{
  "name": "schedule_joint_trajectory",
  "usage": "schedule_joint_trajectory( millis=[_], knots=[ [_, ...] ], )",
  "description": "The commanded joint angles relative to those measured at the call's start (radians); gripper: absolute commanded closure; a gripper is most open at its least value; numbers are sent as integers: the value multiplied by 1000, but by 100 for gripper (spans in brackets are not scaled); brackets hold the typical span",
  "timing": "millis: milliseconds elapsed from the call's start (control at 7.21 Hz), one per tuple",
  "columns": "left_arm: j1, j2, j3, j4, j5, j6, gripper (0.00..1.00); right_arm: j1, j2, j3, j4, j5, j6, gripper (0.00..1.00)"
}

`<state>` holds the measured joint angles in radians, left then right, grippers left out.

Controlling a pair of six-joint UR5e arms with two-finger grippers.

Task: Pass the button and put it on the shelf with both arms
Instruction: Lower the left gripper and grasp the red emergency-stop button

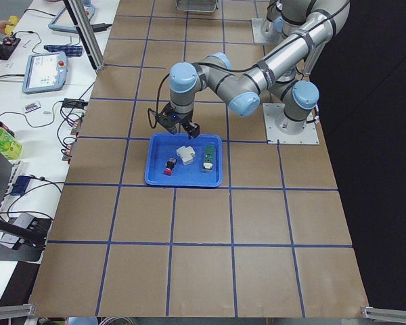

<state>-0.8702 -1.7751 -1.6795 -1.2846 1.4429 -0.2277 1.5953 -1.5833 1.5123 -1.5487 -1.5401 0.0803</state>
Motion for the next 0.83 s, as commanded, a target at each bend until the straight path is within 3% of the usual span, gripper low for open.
schedule_joint_trajectory(
  millis=[0,277,693],
  knots=[
    [77,-127,59,2,-58,-68,0,0,2,0,-1,-2,-1,0],
    [77,-223,148,2,-55,-157,0,0,0,0,-2,0,-1,0],
    [76,-323,162,2,-62,-188,0,0,-1,0,-1,0,-1,0]
  ],
)
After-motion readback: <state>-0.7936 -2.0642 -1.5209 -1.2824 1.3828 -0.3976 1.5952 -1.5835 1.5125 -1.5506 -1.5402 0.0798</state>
